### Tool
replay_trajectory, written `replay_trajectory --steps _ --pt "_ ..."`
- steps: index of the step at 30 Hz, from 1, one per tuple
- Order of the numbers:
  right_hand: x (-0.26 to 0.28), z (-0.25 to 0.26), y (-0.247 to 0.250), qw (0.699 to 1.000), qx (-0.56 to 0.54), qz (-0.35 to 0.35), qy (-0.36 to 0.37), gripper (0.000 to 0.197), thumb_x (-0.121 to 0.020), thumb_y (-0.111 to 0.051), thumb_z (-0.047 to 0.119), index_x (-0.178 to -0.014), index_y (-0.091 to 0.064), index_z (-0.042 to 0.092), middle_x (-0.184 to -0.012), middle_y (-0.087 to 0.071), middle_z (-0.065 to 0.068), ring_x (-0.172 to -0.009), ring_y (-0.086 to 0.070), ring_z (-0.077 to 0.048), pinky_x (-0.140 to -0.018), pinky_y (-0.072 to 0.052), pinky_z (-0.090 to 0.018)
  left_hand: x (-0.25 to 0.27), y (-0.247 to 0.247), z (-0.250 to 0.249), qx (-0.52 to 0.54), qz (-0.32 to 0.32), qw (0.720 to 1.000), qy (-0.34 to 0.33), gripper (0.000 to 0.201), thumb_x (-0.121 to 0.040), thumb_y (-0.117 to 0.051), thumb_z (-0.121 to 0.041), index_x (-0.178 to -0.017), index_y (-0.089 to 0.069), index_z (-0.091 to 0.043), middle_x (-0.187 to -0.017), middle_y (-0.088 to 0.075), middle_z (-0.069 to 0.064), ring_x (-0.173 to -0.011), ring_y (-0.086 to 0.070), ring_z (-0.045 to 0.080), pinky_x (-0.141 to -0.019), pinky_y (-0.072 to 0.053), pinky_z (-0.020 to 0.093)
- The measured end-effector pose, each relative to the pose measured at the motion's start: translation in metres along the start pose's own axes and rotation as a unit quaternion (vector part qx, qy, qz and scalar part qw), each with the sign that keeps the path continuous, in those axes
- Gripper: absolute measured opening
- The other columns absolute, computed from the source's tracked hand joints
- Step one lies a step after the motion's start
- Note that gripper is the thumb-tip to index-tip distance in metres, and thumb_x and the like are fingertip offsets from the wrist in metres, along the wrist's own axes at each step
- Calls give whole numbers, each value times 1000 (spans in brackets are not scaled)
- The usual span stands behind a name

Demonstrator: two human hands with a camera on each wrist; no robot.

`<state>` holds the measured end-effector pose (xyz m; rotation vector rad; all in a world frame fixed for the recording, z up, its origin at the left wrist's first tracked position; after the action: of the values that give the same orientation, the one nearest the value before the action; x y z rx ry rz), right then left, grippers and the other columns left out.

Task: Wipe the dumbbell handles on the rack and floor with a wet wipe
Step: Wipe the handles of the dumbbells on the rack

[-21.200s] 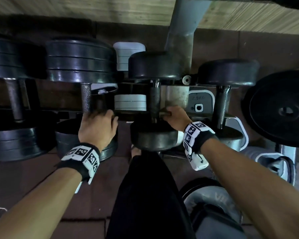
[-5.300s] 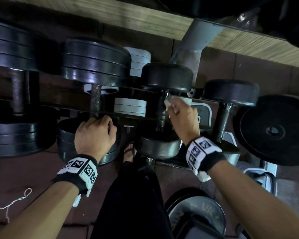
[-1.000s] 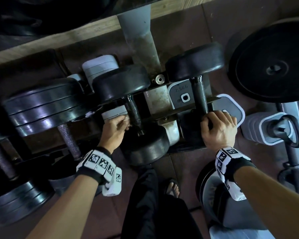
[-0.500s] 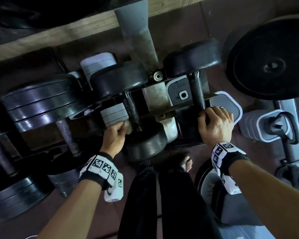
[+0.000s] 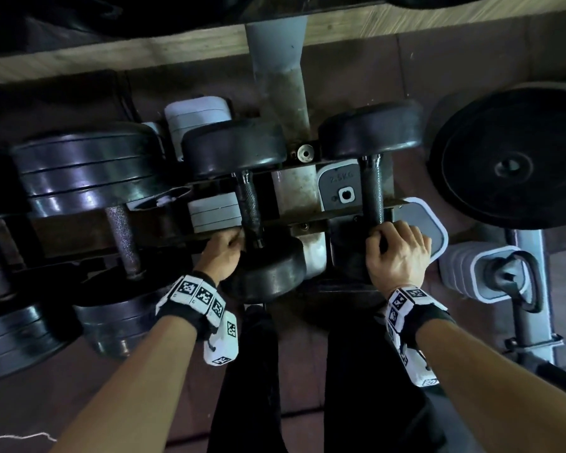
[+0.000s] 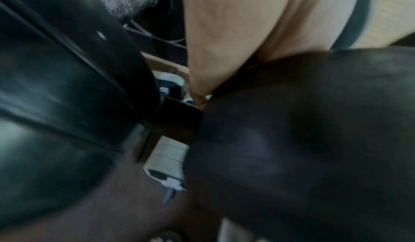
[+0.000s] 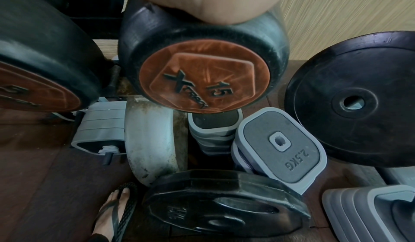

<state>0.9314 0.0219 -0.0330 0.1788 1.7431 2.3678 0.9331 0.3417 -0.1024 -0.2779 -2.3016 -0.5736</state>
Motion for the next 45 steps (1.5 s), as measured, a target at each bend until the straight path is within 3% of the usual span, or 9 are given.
replay_trajectory --steps 4,11,14,17,21,26,34,39,45 --pt "0 -1 -1 1000 4 10 6 23 -84 -52 29 -75 -68 15 -75 -63 -7 -76 -58 -36 -76 -39 -43 22 6 -7 -34 -37 999 -16 39 -103 -49 -37 -77 -64 -12 -84 -69 10 -84 -61 20 -76 -41 29" --pt "-2 2 3 998 -27 23 42 19 -83 -58 33 -80 -70 18 -77 -65 -5 -77 -59 -35 -76 -38 -41 74 -18 -64 -162 -162 972 -57 40 -98 -42 -29 -128 -63 -12 -117 -71 16 -106 -66 35 -94 -51 43" --pt "0 -3 5 991 -94 73 61 30 -89 -52 44 -103 -71 26 -88 -70 5 -89 -64 -26 -82 -39 -40 85 -66 -108 -70 -156 980 -100 25 -98 -55 -29 -117 -63 -15 -110 -74 7 -103 -69 19 -89 -51 26" --pt "-8 -16 12 930 -295 211 56 39 -96 -52 49 -134 -55 39 -108 -71 10 -104 -65 -9 -97 -42 -35 75 -119 -145 15 -100 985 -138 12 -92 -70 -19 -102 -68 -12 -98 -74 -4 -94 -68 4 -84 -50 18" --pt "-32 -38 25 818 -454 353 -26 9 -99 -63 27 -101 -72 27 -96 -73 -8 -91 -65 -12 -86 -49 -38 61 -155 -168 66 -85 983 -146 13 -87 -76 -18 -98 -75 -11 -91 -74 -6 -83 -67 3 -77 -47 13" --pt "-69 -73 17 877 -346 331 -43 11 -93 -72 25 -92 -75 15 -80 -70 -10 -74 -60 -12 -70 -45 -29 55 -139 -152 -83 -161 972 -150 12 -91 -69 -30 -97 -71 -20 -91 -73 -6 -85 -67 13 -84 -54 35" --pt "-85 -78 -23 900 -173 399 19 26 -92 -72 36 -103 -76 13 -98 -73 -6 -93 -64 -18 -70 -37 -22 48 -80 -91 -467 -242 848 -66 36 -99 -46 -37 -93 -68 -10 -90 -70 14 -87 -62 38 -78 -42 47" --pt "-83 -74 -39 878 -197 435 -16 25 -95 -67 37 -94 -78 15 -87 -73 -4 -80 -65 -16 -70 -48 -29 49 -84 -94 -453 -302 837 -56 42 -98 -46 -38 -80 -68 -7 -74 -67 13 -74 -62 35 -66 -48 41" --pt "-90 -72 -37 883 -176 436 7 15 -91 -74 24 -79 -67 18 -77 -68 3 -67 -62 -7 -52 -40 -6 51 -81 -91 -434 -323 836 -89 34 -95 -51 -32 -76 -67 -9 -71 -67 12 -70 -60 34 -63 -45 40"
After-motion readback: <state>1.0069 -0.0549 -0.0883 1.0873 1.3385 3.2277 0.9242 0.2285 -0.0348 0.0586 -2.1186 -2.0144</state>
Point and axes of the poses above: each hand's wrist, its own x-axis away from the middle knuckle, its own y-axis out of the back of the hand, z = x × y, the point moved 6 cm from there along -x, towards the middle knuckle
